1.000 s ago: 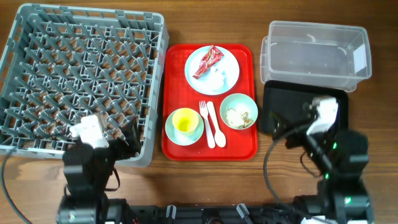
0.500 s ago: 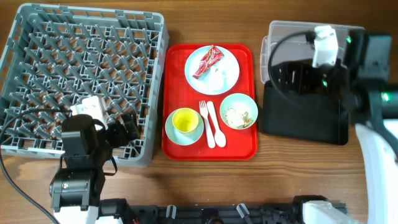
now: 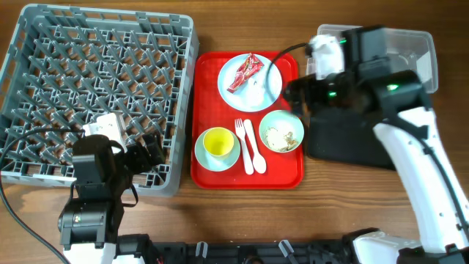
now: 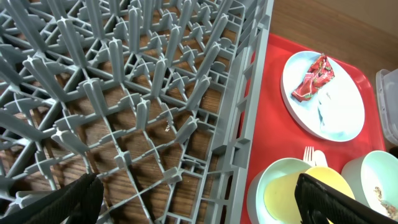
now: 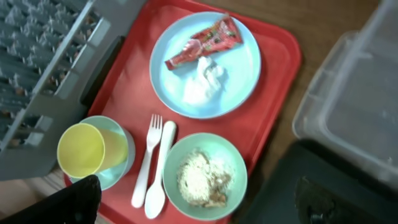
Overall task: Sort waste into correct bins and load items into the dishwasher rack
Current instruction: 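Move the right gripper over the white plate toward the tissue, then grasp the white tissue and drop it into the clear bin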
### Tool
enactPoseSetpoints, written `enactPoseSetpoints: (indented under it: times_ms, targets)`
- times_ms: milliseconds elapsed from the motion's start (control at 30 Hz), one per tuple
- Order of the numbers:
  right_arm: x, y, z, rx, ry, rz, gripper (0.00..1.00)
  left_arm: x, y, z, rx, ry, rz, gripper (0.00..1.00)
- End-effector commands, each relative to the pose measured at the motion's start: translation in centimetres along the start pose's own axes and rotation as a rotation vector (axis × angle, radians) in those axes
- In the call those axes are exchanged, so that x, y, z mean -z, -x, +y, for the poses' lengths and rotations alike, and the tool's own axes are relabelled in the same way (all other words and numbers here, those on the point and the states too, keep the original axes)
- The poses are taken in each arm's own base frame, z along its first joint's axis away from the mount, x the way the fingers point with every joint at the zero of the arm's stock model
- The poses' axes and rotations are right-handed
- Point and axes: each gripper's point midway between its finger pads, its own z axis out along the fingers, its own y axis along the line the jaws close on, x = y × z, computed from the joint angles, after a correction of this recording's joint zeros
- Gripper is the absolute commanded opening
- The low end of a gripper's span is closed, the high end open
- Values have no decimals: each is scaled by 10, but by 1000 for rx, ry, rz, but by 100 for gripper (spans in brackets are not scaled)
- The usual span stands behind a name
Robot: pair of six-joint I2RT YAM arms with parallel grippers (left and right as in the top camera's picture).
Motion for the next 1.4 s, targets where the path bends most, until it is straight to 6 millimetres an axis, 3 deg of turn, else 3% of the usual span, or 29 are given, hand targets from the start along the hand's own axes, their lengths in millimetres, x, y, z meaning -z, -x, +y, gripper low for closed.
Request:
enactPoseSetpoints:
  times_ms: [0, 133, 233, 600, 733, 933, 1200, 1367]
  targets:
    - [-3, 22, 15, 94, -90, -63, 100, 5, 9, -2, -22, 1, -27, 100]
    - [1, 54, 38, 104, -56, -116, 100, 5, 9, -2, -22, 1, -26, 100]
    - [-4, 73, 44, 89, -30, -118, 100, 5, 9, -2, -22, 1, -26, 100]
    - [-108, 74, 47, 31, 58, 1, 100, 5, 9, -2, -22, 1, -25, 100]
    - [-146, 60, 25, -85, -47, 64, 99, 5, 9, -2, -22, 1, -25, 100]
    - [-196, 24, 14, -186, -85, 196, 99, 5, 9, -2, -22, 1, -25, 100]
    - [-233, -8, 7, -222, -105, 293, 98, 5, 6, -2, -21, 4, -14, 100]
    - [-256, -33, 3, -275, -126, 363, 85, 5, 6, -2, -21, 4, -14, 100]
